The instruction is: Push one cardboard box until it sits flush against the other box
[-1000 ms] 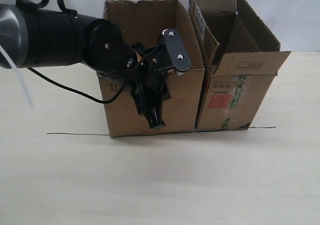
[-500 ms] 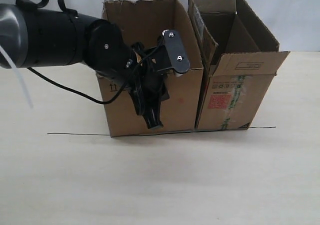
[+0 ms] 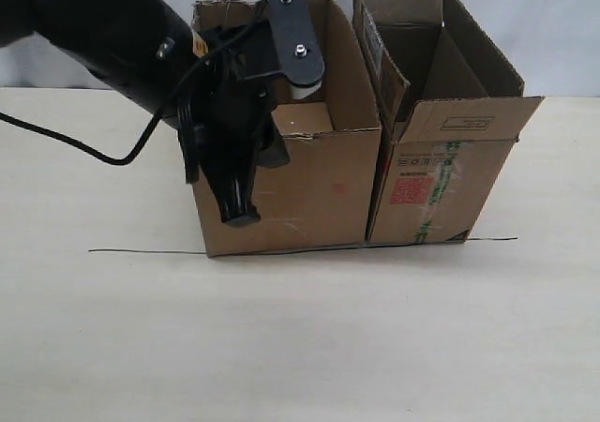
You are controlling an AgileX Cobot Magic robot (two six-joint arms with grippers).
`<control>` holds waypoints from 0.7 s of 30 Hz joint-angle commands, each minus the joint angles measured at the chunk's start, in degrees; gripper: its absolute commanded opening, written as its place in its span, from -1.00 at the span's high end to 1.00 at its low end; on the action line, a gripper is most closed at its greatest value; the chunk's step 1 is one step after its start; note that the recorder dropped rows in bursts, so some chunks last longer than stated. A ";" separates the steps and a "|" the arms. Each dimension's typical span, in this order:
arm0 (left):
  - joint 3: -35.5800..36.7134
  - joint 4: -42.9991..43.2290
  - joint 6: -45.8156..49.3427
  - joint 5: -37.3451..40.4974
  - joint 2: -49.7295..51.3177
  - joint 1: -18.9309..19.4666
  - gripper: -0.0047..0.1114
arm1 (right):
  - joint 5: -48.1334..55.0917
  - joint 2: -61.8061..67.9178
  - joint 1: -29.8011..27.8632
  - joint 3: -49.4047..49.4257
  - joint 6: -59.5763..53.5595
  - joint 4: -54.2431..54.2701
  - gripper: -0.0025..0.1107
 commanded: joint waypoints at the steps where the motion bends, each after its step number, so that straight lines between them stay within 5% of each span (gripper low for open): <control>1: 1.54 3.63 1.13 2.22 1.47 0.18 0.92 | 0.11 -0.17 -0.02 0.24 -0.09 -0.07 0.87; 11: 1.54 13.30 1.13 1.80 4.44 4.34 0.92 | 0.11 -0.17 -0.02 0.24 -0.09 -0.07 0.87; 21: 1.27 13.35 1.28 -2.10 4.94 5.92 0.92 | 0.11 -0.17 -0.02 0.24 -0.09 -0.07 0.87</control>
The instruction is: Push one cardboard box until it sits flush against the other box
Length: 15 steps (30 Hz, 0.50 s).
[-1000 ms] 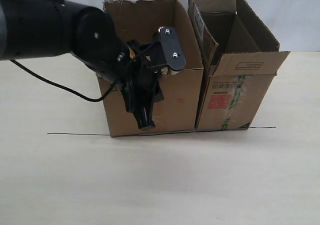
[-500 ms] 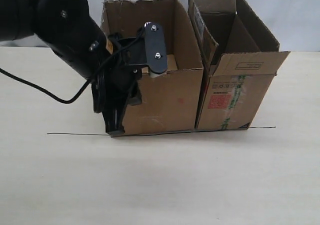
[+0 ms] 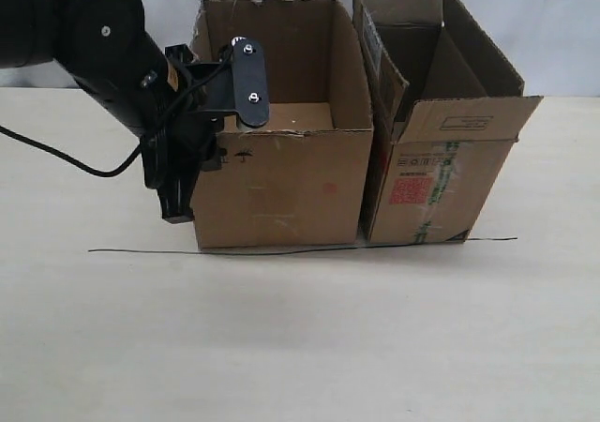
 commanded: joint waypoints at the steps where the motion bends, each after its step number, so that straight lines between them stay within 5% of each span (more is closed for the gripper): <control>1: 0.00 -0.33 -0.04 -3.52 0.25 0.05 0.92 | 0.11 -0.17 -0.02 0.24 -0.09 -0.07 0.87; 8: 0.00 -3.66 -0.14 -0.21 -0.25 0.05 0.92 | 0.11 -0.17 -0.02 0.24 -0.21 -0.07 0.87; 15: 0.00 -23.68 -0.24 -1.68 -12.05 2.11 0.92 | 0.11 -0.17 -0.02 0.24 -0.21 -0.07 0.87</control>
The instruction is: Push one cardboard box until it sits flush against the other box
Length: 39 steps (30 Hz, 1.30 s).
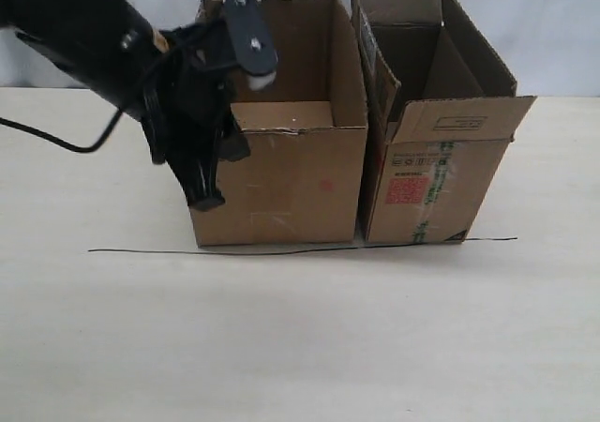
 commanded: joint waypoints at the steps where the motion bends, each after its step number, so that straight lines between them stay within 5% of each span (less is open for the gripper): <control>1: 0.00 -10.98 -0.34 -2.45 -7.68 3.77 0.92 | 0.11 -0.17 -0.02 0.24 -0.21 -0.07 0.87; 7: 2.20 -30.03 -0.14 -3.38 -10.51 19.65 0.92 | 0.11 -0.17 -0.02 0.24 -0.21 -0.07 0.87; 9: 10.71 -36.88 4.59 -3.56 -15.90 26.17 0.92 | 0.11 -0.17 -0.02 0.24 -0.09 -0.07 0.87; 15: 37.16 -41.26 1.87 -22.83 -47.83 26.71 0.92 | 0.11 -0.17 -0.02 0.24 -0.09 -0.07 0.87; 21: 48.13 -41.14 -3.92 -25.40 -79.84 26.71 0.92 | 0.11 -0.17 -0.02 0.24 -0.09 -0.07 0.87; 28: 50.25 -40.59 -4.28 -24.98 -90.12 26.71 0.92 | 0.11 -0.17 -0.02 0.24 -0.09 -0.07 0.87; 39: 50.25 -33.16 -3.92 -19.24 -91.10 26.71 0.92 | 0.11 -0.17 -0.02 0.24 -0.09 -0.07 0.87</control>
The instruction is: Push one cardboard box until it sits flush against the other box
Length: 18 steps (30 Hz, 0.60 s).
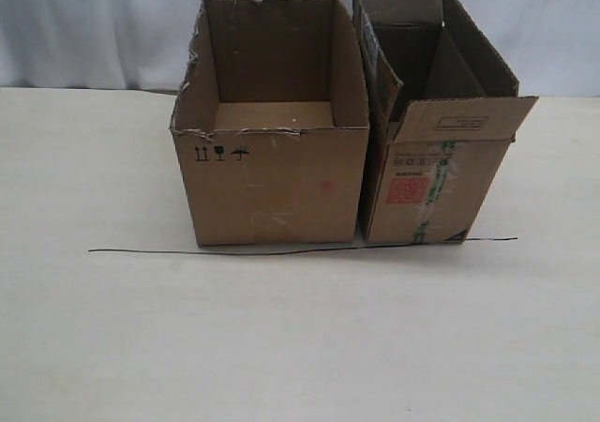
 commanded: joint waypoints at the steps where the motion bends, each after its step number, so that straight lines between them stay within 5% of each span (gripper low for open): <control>1: 0.59 8.22 -0.02 6.05 -0.24 0.02 0.92 | 0.11 -0.17 -0.02 0.24 -0.09 -0.07 0.87; 6: 5.12 17.85 -0.35 6.72 -0.24 0.02 0.92 | 0.11 -0.17 -0.02 0.24 -0.09 -0.07 0.87; 18: 19.69 12.73 -2.55 -11.05 -0.50 4.66 0.92 | 0.11 -0.17 -0.02 0.24 -0.09 -0.07 0.87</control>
